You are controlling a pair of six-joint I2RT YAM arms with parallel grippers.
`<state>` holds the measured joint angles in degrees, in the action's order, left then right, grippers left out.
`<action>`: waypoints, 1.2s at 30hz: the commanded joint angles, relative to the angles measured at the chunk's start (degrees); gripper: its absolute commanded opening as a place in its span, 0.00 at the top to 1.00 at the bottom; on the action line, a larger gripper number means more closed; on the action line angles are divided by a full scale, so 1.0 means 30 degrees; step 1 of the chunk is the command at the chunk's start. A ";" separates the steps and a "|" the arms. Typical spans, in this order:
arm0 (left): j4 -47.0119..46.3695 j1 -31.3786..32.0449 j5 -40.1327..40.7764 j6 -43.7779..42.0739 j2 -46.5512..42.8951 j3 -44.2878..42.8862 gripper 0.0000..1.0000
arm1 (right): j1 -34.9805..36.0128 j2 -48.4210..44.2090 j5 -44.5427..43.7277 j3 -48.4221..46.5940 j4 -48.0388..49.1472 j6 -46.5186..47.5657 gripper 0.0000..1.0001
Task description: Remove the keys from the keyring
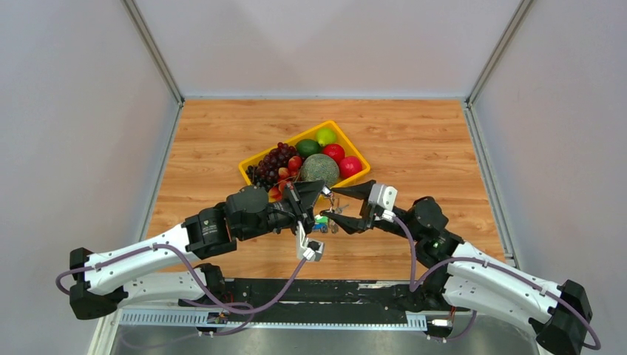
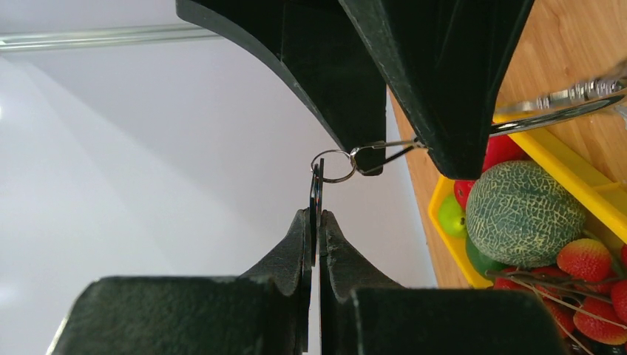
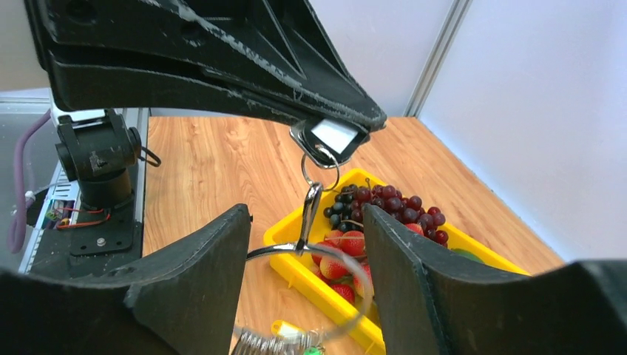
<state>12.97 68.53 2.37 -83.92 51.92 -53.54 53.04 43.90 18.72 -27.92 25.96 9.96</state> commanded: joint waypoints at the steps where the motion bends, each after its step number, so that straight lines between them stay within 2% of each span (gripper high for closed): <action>1: -0.0472 -0.0020 -0.0513 -0.0115 -0.0467 0.0010 1.00 | -0.0142 -0.0378 0.0819 -0.0940 -0.0133 0.0431 0.39; 8: -0.0446 -0.0022 -0.0673 -0.0043 -0.0652 0.0008 1.00 | -0.0256 -0.0413 0.1839 -0.1333 -0.0849 0.0898 0.40; 12: -0.0399 -0.0020 -0.1353 0.0112 -0.0773 -0.0070 1.00 | -0.0642 0.0213 0.3411 -0.2037 -0.1447 0.1097 0.41; 15: -0.0391 -0.0022 -0.1605 0.0225 -0.0856 -0.0139 1.00 | -0.0790 0.0951 0.4324 -0.2522 -0.1459 0.0970 0.54; 18: -0.0413 -0.0022 -0.1574 0.0229 -0.0869 -0.0125 1.00 | -0.0800 0.1390 0.4827 -0.2721 -0.1153 0.0879 0.60; 20: -0.0477 -0.0037 -0.1478 0.0203 -0.0867 -0.0092 1.00 | -0.0780 0.1542 0.5105 -0.2826 -0.1087 0.0843 0.67; 36: -0.0997 -0.0021 -0.0849 0.0000 -0.0813 0.0108 1.00 | -0.0796 0.0297 0.4654 -0.1947 -0.1533 0.0528 0.74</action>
<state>13.34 68.53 0.10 -83.74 50.30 -53.17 50.81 46.15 32.01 -34.09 20.40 12.12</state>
